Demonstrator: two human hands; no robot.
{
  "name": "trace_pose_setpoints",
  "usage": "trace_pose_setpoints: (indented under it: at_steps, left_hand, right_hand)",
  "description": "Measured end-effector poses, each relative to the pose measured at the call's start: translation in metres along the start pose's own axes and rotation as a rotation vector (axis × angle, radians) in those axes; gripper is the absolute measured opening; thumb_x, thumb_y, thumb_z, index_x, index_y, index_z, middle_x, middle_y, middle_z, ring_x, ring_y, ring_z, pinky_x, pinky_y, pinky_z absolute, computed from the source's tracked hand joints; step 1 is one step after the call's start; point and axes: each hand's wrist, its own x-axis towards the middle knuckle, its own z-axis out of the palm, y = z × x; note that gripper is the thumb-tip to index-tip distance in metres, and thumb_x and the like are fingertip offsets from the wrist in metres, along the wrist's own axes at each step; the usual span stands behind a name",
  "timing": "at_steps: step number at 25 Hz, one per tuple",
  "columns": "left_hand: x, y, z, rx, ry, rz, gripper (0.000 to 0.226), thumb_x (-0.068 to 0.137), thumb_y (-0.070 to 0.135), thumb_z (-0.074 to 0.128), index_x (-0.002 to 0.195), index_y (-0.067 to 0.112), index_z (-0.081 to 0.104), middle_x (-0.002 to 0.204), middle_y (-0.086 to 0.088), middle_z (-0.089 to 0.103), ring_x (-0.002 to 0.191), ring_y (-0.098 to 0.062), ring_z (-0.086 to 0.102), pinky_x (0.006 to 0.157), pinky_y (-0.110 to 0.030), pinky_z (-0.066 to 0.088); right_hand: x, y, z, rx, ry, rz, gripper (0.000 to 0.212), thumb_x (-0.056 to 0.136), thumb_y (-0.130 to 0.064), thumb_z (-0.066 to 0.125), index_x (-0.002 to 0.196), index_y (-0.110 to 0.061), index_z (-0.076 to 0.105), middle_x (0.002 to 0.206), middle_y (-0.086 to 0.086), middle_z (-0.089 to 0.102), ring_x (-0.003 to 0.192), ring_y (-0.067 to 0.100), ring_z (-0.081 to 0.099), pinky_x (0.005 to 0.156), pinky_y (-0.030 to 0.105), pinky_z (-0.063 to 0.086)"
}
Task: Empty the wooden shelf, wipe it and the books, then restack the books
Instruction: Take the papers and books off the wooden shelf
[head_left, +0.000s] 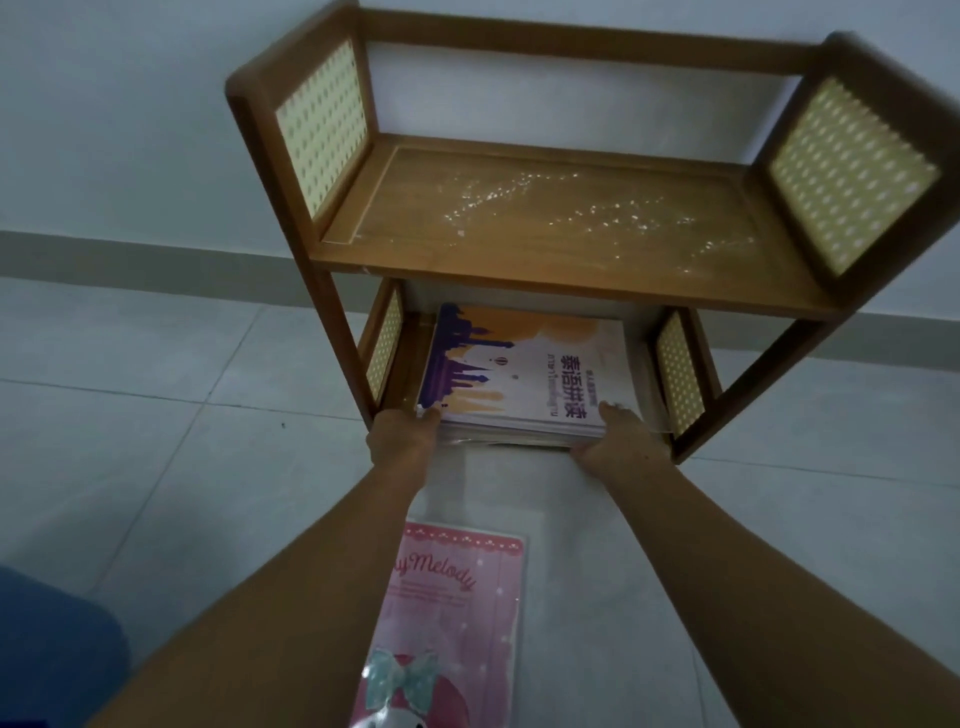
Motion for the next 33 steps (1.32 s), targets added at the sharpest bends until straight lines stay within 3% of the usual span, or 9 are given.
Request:
trace_pose_setpoints:
  at_steps: [3,5,7,12,16,19,25,29,33]
  left_hand:
    - [0.008,0.002,0.003,-0.051,0.046,-0.021,0.057,0.08,0.036,0.074,0.118,-0.002,0.056,0.112,-0.019,0.065,0.098,-0.035,0.065,0.085,-0.042,0.056]
    - [0.01,0.003,0.004,-0.095,0.072,-0.051,0.062,0.079,0.032,0.076,0.124,-0.002,0.052,0.117,-0.016,0.063,0.103,-0.033,0.063,0.09,-0.039,0.054]
    - [0.014,0.003,0.005,-0.126,0.071,-0.044,0.055,0.077,0.032,0.077,0.117,-0.001,0.058,0.113,-0.014,0.066,0.102,-0.032,0.064,0.09,-0.037,0.054]
    - [0.017,0.007,0.002,-0.238,0.044,-0.051,0.035,0.073,0.03,0.081,0.094,0.004,0.07,0.099,-0.012,0.073,0.092,-0.028,0.07,0.086,-0.038,0.057]
    - [0.003,0.007,-0.011,-0.194,-0.078,0.02,0.036,0.079,0.036,0.074,0.097,0.006,0.066,0.104,-0.015,0.07,0.098,-0.032,0.066,0.089,-0.042,0.055]
    - [-0.011,0.023,-0.034,-0.059,-0.158,0.029,0.047,0.089,0.041,0.057,0.119,0.005,0.057,0.118,-0.017,0.062,0.108,-0.035,0.059,0.095,-0.044,0.05]
    - [-0.064,0.038,-0.087,0.153,0.022,0.761,0.006,0.094,0.02,0.055,0.095,0.017,0.06,0.097,-0.001,0.063,0.098,-0.02,0.061,0.077,-0.026,0.045]
    - [-0.076,0.03,-0.117,0.378,-0.306,0.602,0.055,0.093,0.047,0.051,0.14,0.018,0.043,0.139,-0.003,0.05,0.124,-0.021,0.051,0.093,-0.03,0.041]
    - [-0.095,-0.014,-0.158,0.385,-0.738,0.284,0.053,0.094,0.049,0.048,0.137,0.019,0.043,0.125,-0.003,0.061,0.107,-0.023,0.063,0.086,-0.039,0.054]
  right_hand:
    - [-0.007,-0.004,0.006,-0.017,0.082,0.011,0.017,0.096,-0.014,0.051,0.097,-0.03,0.053,0.125,-0.008,0.053,0.131,0.021,0.044,0.108,0.028,0.035]
    - [-0.003,0.001,-0.006,-0.006,0.069,-0.003,0.01,0.091,-0.023,0.062,0.084,-0.019,0.057,0.103,-0.008,0.063,0.108,0.013,0.058,0.103,0.034,0.044]
    - [-0.005,0.008,-0.002,0.033,0.069,-0.035,0.015,0.085,-0.028,0.07,0.094,-0.018,0.063,0.093,-0.002,0.069,0.092,0.017,0.066,0.092,0.043,0.053]
    - [-0.023,0.01,0.016,0.116,-0.067,-0.135,0.07,0.066,-0.01,0.085,0.125,-0.018,0.049,0.108,0.013,0.068,0.093,0.035,0.067,0.066,0.069,0.051]
    - [-0.034,0.006,0.015,0.086,-0.03,-0.296,0.066,0.074,0.006,0.075,0.125,-0.022,0.045,0.113,0.01,0.063,0.095,0.028,0.067,0.068,0.061,0.056]
    - [-0.053,-0.001,0.0,0.102,-0.089,-0.333,0.062,0.075,0.008,0.072,0.126,-0.02,0.049,0.114,0.01,0.065,0.098,0.028,0.067,0.074,0.059,0.056]
    - [-0.109,-0.005,-0.046,-0.085,-0.218,-0.302,0.052,0.079,0.009,0.067,0.126,-0.008,0.053,0.111,0.017,0.068,0.094,0.031,0.069,0.068,0.047,0.06]
    - [-0.147,-0.004,-0.069,-0.295,-0.334,-0.24,0.044,0.082,0.004,0.064,0.124,-0.004,0.054,0.109,0.02,0.069,0.094,0.036,0.069,0.07,0.048,0.06]
    - [-0.166,0.015,-0.088,-0.491,-0.428,-0.214,0.032,0.085,0.002,0.062,0.117,-0.002,0.058,0.106,0.024,0.069,0.091,0.038,0.069,0.07,0.049,0.059]
